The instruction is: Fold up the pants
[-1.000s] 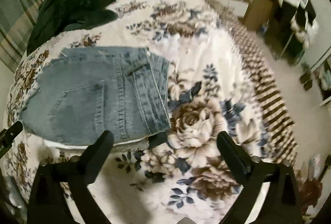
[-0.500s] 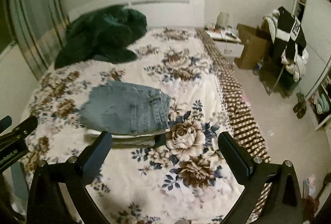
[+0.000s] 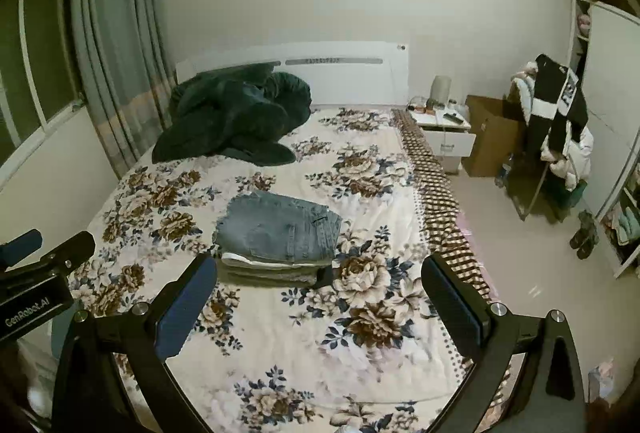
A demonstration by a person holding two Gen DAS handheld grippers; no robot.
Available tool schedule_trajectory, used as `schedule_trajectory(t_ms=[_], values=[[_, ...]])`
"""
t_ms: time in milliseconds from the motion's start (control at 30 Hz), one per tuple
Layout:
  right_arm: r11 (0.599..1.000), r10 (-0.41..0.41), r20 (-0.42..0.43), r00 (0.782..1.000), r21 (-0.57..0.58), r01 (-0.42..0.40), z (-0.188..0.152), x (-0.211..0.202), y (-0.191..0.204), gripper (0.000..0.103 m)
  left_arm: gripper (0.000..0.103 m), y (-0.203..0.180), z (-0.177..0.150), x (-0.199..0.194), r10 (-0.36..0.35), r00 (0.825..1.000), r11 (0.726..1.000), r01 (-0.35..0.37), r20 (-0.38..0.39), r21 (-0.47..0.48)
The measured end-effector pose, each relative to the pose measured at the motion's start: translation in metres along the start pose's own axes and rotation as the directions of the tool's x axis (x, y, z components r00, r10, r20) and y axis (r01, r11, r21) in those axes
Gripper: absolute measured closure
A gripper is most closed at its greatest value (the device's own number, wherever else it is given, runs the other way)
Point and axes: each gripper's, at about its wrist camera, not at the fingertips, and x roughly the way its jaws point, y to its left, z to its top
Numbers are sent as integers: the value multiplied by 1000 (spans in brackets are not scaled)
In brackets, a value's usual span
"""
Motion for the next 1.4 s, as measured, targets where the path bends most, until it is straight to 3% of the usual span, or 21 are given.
schedule_trajectory(t_ms=[200, 367, 800, 1400], values=[[1000, -15, 13, 1000, 25, 15, -6, -44, 5, 0, 9, 3, -5, -21, -31, 999, 999, 31, 9, 28], [999, -39, 25, 999, 24, 38, -11, -58, 14, 0, 6, 7, -11, -29, -30, 999, 999, 29, 15, 33], [1000, -17, 9, 1000, 26, 16, -17, -62, 26, 0, 4, 17, -24, -36, 16, 1000, 999, -16, 1, 48], [1000, 10, -27, 1000, 18, -10, -22, -54, 22, 0, 4, 18, -27, -38, 14, 1000, 999, -14, 1, 39]])
